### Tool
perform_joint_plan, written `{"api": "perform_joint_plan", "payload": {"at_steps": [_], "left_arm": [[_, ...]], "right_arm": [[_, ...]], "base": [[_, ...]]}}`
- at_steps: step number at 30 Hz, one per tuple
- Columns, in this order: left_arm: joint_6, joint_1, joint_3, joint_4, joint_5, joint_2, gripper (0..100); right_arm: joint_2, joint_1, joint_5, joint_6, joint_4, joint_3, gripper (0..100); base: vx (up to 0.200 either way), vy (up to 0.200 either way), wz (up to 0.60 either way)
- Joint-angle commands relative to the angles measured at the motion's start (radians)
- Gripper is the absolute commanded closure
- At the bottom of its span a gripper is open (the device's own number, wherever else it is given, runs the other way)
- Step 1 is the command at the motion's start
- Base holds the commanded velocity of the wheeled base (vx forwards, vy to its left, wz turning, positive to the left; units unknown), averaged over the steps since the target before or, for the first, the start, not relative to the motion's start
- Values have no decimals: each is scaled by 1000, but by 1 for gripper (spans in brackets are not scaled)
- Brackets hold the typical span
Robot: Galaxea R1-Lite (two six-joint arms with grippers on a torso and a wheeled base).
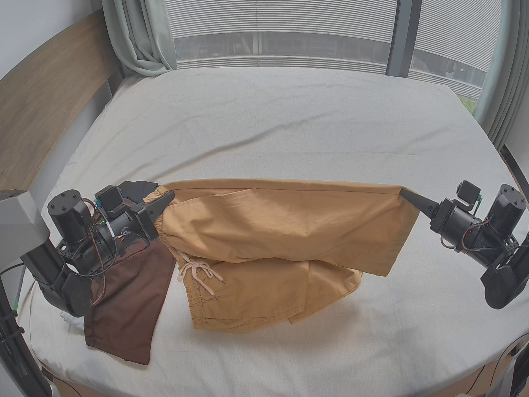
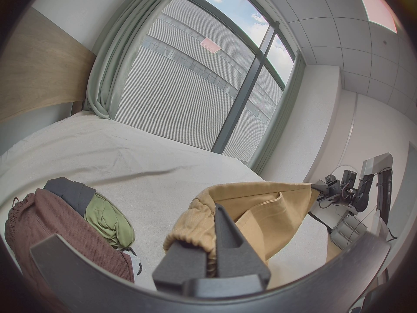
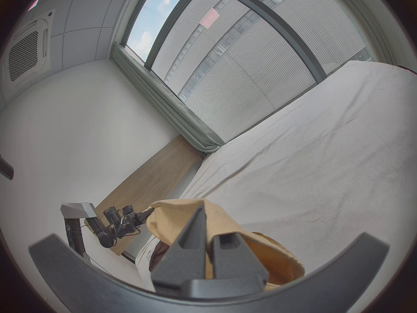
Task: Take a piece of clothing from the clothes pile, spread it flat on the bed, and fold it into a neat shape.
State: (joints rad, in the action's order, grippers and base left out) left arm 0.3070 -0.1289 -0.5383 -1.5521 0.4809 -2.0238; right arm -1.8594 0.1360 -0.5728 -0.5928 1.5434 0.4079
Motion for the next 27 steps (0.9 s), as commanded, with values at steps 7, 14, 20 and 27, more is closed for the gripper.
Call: {"api": "perform_joint_plan", "payload": {"at_steps": [7,14,20,27], "left_arm": [[4,12,-26,1,-2,-19,100],[21,14,-89,1,-5,-78,100],[29,11,-172,1,-8,-142,100],[66,11,-284,1,-53,-205,100]], "right_arm": [[-23,2,-2,-1,-2,29,100],[-123,-18,-2,-9,-2,140,100],[-187,-27,1,-30,-2,236,100],[-267,-52,1,-50,-2,321,100]], "base": [[0,0,0],[0,0,0],[0,0,0],[0,0,0]]}}
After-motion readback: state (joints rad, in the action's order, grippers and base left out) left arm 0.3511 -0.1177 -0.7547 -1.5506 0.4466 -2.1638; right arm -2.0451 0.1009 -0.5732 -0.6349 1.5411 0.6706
